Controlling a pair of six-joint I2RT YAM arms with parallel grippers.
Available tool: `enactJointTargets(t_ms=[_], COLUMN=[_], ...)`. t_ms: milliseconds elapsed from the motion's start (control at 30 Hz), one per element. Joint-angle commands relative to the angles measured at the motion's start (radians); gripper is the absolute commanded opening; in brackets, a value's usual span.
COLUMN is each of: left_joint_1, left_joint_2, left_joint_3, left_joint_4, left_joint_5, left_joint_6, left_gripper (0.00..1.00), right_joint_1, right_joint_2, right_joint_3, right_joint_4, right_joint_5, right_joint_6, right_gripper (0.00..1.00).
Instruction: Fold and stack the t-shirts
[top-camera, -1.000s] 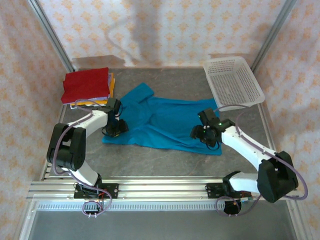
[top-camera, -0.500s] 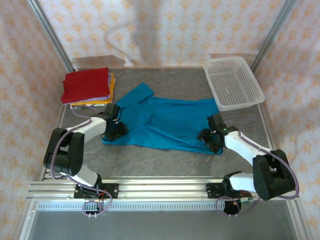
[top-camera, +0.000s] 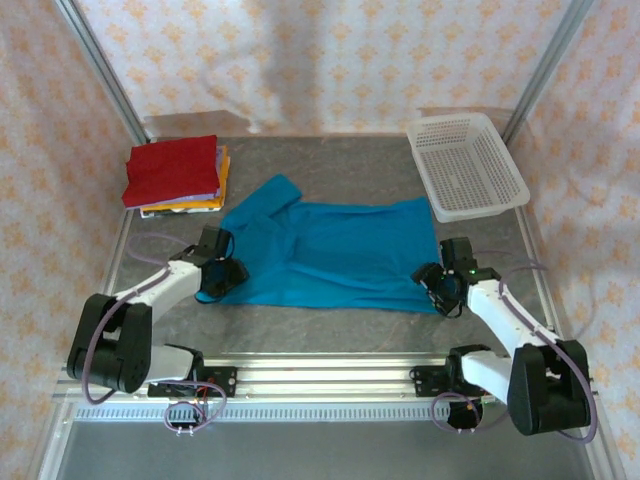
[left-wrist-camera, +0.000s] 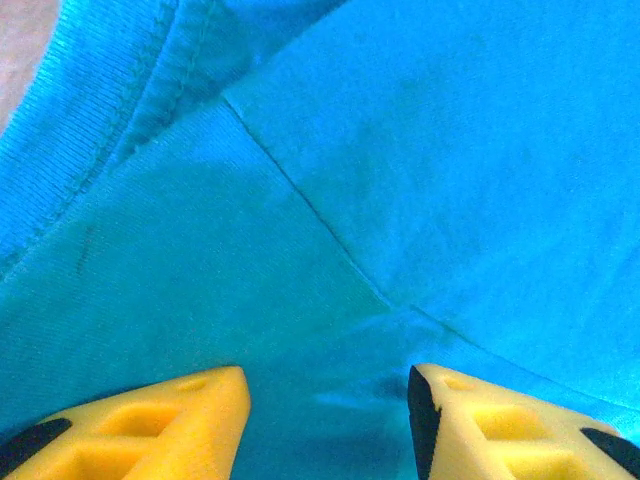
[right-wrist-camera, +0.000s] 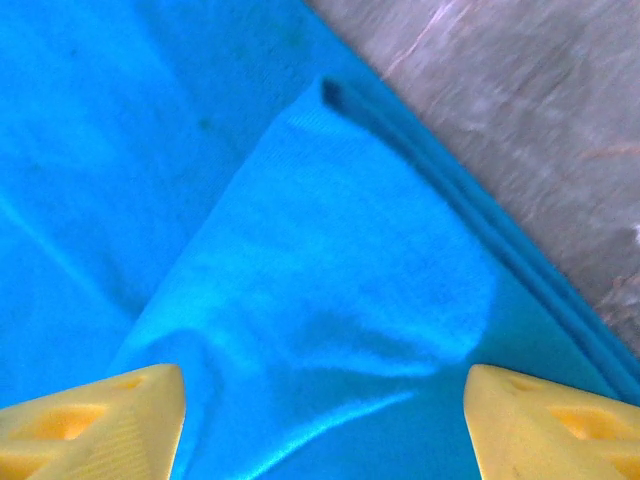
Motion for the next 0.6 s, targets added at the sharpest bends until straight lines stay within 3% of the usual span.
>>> enactJointTargets(t_ms=[0,200,400,567], left_joint_1=[-0.018,-0.036,-0.038,-0.052], left_joint_2=[-0.048,-0.133,-0.111,-0.074], left_joint_3=[-0.039,0.059,0.162,0.146], left_joint_4=[-0.144,-0.248,-0.298,-0.263], left_joint_5=[-0.041,-0.051,-0.059,-0.04], left_joint_6=[-0.038,-0.025,0.005,0.002], left_gripper=[0.51,0.51,0.51,0.51], right_joint_1=[-0.002,-0.002,-0.004,-0.003], right_joint_2=[-0.045,-0.011,0.178,0.311], right_joint_3=[0.075,0.15,0.244,0.272], right_joint_4=[-0.085,-0.115,-0.172,-0.112], right_joint_5=[-0.053,-0.065,0.066,0.037], right_joint_6=[-0.063,-0.129,-0.23,-0.244], right_gripper=[0.73,0.73,0.6,0.51])
